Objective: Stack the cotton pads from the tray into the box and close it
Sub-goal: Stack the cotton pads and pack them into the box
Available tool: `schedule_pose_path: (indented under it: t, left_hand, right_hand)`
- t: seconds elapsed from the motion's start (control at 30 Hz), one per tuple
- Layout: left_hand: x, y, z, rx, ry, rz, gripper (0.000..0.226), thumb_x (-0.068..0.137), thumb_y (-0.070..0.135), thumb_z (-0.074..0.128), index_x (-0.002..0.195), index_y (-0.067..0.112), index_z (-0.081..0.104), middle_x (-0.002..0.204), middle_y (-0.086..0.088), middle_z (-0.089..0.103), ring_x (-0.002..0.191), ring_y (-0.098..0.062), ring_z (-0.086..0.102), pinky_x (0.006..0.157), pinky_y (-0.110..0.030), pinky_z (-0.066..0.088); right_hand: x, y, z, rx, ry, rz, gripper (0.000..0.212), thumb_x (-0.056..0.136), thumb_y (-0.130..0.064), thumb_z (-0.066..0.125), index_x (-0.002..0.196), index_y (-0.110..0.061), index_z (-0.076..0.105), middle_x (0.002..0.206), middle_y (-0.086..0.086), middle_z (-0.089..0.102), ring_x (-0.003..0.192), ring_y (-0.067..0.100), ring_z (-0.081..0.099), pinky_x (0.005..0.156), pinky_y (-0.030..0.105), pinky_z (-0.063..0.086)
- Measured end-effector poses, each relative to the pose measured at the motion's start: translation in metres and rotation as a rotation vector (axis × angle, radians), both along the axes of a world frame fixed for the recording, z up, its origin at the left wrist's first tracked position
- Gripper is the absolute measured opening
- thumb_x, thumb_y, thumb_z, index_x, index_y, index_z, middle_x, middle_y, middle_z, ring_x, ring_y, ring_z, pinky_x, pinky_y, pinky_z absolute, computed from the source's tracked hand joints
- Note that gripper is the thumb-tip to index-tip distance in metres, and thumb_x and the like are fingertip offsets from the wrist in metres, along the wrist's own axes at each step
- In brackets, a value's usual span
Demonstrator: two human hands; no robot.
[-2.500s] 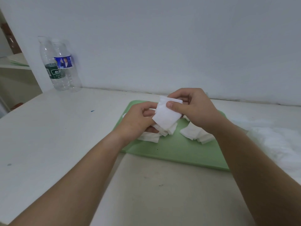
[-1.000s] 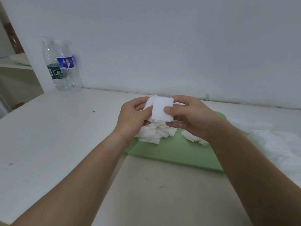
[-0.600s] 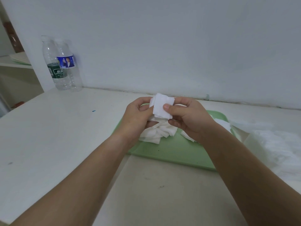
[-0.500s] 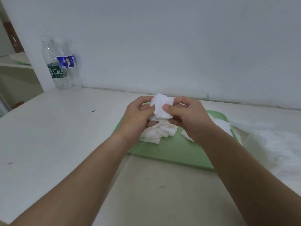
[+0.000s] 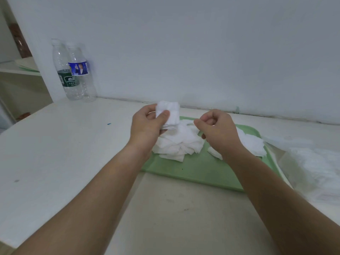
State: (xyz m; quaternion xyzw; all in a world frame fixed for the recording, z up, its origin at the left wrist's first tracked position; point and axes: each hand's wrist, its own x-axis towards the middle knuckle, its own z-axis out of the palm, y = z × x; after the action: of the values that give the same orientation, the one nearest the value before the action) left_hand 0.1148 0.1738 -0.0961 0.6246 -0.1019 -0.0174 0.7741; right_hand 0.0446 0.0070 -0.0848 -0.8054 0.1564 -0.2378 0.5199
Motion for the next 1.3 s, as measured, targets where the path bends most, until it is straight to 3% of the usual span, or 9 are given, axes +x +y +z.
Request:
schedule_pose_path:
  t: [0.13,0.23,0.43,0.6,0.7,0.83,1.0,1.13,1.3]
  left_hand:
    - [0.008,0.005,0.0,-0.072,0.058,0.103,0.021,0.094,0.01,0.069,0.115,0.008,0.064,0.096,-0.005,0.075,0.081,-0.017,0.074,0.07,-0.027,0.059]
    - [0.008,0.004,-0.001,-0.071,0.067,0.111,0.02,0.094,0.011,0.07,0.113,0.009,0.065,0.098,-0.006,0.075,0.081,-0.017,0.074,0.071,-0.028,0.059]
    - [0.005,0.002,-0.001,-0.056,0.058,0.103,0.015,0.093,0.011,0.07,0.108,0.012,0.066,0.095,-0.006,0.075,0.079,-0.018,0.073,0.069,-0.028,0.059]
    - [0.004,0.003,0.0,-0.05,0.058,0.099,0.022,0.093,0.01,0.069,0.114,0.007,0.066,0.093,-0.005,0.074,0.076,-0.016,0.072,0.066,-0.025,0.059]
    - [0.003,0.003,0.002,-0.062,0.068,0.093,0.023,0.093,0.01,0.069,0.115,0.007,0.066,0.097,-0.006,0.074,0.075,-0.014,0.073,0.064,-0.023,0.058]
    - [0.002,0.004,0.003,-0.073,0.068,0.087,0.023,0.093,0.01,0.068,0.115,0.006,0.065,0.093,-0.005,0.073,0.072,-0.012,0.073,0.063,-0.023,0.058]
    - [-0.002,0.003,0.003,-0.039,0.048,0.08,0.019,0.093,0.01,0.067,0.112,0.009,0.066,0.087,-0.001,0.072,0.069,-0.007,0.072,0.061,-0.022,0.058]
    - [-0.002,0.004,0.003,0.034,-0.006,0.081,0.015,0.092,0.013,0.069,0.106,0.012,0.069,0.084,0.003,0.073,0.074,-0.008,0.072,0.061,-0.023,0.058]
    - [-0.007,0.001,0.001,0.124,-0.039,-0.036,0.023,0.09,0.016,0.074,0.112,0.012,0.07,0.096,0.0,0.078,0.085,-0.011,0.075,0.064,-0.025,0.059]
  right_hand:
    - [0.001,-0.003,-0.013,-0.464,0.031,0.152,0.012,0.086,-0.016,0.069,0.087,-0.028,0.066,0.09,-0.009,0.064,0.068,0.007,0.056,0.068,0.025,0.044]
    - [0.002,0.002,-0.021,-0.685,0.093,0.267,0.016,0.085,-0.019,0.072,0.095,-0.031,0.068,0.107,-0.01,0.057,0.092,0.009,0.052,0.081,0.027,0.044]
    - [0.007,0.006,-0.027,-0.894,0.049,0.315,0.013,0.083,-0.018,0.071,0.086,-0.03,0.075,0.116,-0.015,0.066,0.104,0.019,0.052,0.091,0.037,0.044]
    - [0.01,0.005,-0.032,-0.936,0.015,0.351,0.021,0.085,-0.011,0.068,0.1,-0.022,0.079,0.116,-0.012,0.072,0.105,0.022,0.056,0.091,0.039,0.047]
    - [0.008,0.002,-0.03,-0.835,-0.033,0.308,0.019,0.087,-0.013,0.067,0.101,-0.021,0.076,0.112,-0.012,0.072,0.107,0.014,0.058,0.095,0.031,0.045]
    - [0.003,0.004,-0.019,-0.437,-0.083,0.212,0.013,0.082,-0.013,0.072,0.087,-0.023,0.077,0.09,-0.018,0.074,0.092,-0.001,0.065,0.085,0.014,0.048]
    - [-0.001,-0.001,-0.007,-0.065,-0.111,0.18,0.014,0.078,-0.004,0.076,0.077,-0.017,0.07,0.066,-0.016,0.068,0.064,0.006,0.063,0.072,0.025,0.055]
    - [-0.004,-0.005,0.007,0.173,-0.154,0.247,0.023,0.084,0.002,0.071,0.096,-0.017,0.066,0.088,0.002,0.069,0.075,0.02,0.07,0.074,0.037,0.061]
    - [-0.007,-0.005,0.02,0.408,-0.143,0.421,0.033,0.086,0.004,0.07,0.114,-0.011,0.062,0.089,0.008,0.076,0.083,0.024,0.072,0.075,0.037,0.06]
